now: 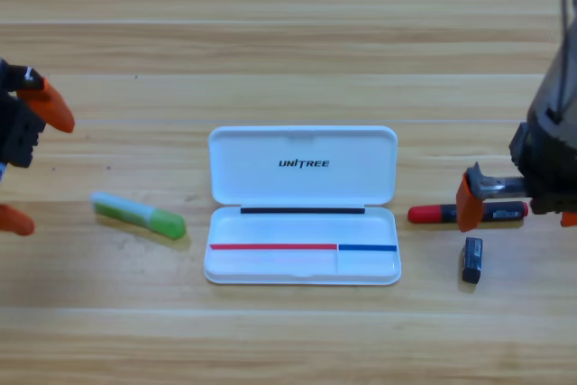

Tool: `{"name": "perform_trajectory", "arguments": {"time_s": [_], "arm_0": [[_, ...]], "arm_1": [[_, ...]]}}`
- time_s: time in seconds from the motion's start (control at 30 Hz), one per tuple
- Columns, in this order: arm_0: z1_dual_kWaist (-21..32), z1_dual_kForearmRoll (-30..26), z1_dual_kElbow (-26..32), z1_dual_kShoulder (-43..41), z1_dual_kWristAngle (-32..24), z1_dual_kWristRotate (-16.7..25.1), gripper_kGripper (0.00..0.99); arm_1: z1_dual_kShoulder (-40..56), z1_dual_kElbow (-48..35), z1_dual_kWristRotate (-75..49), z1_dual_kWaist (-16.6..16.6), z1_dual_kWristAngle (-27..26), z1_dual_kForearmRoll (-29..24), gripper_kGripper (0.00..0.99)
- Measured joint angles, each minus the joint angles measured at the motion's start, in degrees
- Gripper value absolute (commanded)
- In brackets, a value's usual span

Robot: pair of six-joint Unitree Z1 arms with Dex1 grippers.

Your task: Clean up eraser and pencils

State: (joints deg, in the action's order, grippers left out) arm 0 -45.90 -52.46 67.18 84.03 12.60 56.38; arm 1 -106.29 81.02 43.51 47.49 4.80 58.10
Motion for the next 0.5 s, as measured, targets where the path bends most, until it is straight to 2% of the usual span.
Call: {"name": "perform_trajectory", "arguments": {"time_s": [0.07,0.2,0.5], "arm_0": [[2.05,-1.04,1.15,2.8,-0.19,1.57,0.92],[5.41,-6.56,7.51,10.8,-4.09,2.29,0.939],[7.49,-7.02,13.05,21.7,-8.23,4.54,0.98]], "arm_1": [[-1.74,0.42,2.61,-0.96,-1.25,0.0,0.99],[-5.4,1.39,6.45,-2.77,-3.83,0.0,0.99],[-9.13,1.47,8.62,-4.77,-4.79,-2.09,0.948]]}}
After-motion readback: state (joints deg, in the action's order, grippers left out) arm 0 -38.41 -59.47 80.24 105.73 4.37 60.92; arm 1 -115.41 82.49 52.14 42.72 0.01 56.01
